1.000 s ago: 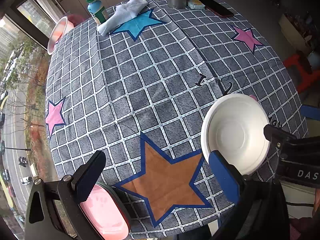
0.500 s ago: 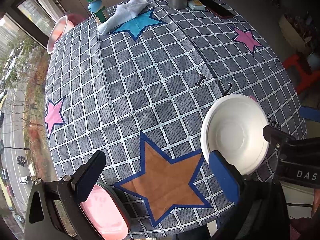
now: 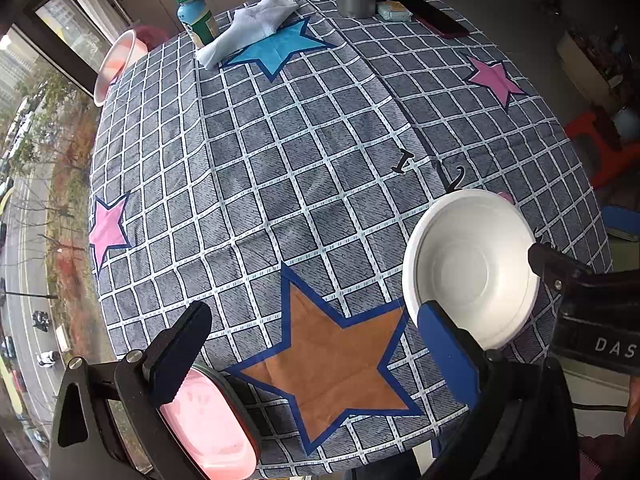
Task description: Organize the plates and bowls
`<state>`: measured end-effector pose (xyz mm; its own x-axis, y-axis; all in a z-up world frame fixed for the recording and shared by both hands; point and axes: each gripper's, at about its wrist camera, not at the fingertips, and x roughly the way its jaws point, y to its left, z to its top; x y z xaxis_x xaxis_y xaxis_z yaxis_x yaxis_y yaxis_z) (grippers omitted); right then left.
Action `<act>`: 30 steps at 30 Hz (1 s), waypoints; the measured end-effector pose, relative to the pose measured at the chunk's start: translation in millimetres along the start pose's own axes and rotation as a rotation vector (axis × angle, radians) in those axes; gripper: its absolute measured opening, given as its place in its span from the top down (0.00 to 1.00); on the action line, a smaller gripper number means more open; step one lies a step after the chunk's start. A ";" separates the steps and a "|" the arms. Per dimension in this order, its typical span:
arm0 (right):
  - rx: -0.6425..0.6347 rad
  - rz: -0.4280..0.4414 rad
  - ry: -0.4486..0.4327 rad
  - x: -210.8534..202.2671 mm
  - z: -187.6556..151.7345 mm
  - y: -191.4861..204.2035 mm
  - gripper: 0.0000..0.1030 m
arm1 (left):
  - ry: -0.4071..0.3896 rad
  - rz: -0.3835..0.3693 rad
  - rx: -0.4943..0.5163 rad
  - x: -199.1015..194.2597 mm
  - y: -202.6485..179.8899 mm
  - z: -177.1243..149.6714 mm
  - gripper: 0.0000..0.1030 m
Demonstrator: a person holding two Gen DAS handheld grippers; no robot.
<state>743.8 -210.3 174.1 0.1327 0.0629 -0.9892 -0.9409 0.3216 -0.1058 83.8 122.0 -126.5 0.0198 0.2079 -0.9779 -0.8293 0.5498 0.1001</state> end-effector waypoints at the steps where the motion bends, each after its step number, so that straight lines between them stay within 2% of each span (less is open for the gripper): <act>1: -0.005 -0.007 -0.007 -1.4 1.3 0.4 0.01 | 0.000 0.000 0.001 0.0 0.0 -0.1 0.00; 30: -0.004 -0.029 -0.057 -14.1 1.7 -4.0 0.01 | -0.031 -0.002 -0.011 -8.6 -1.8 0.1 0.00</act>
<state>746.2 -210.8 188.7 0.1777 0.1069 -0.9783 -0.9375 0.3205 -0.1352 85.2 119.4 -118.3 0.0386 0.2318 -0.9720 -0.8355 0.5410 0.0959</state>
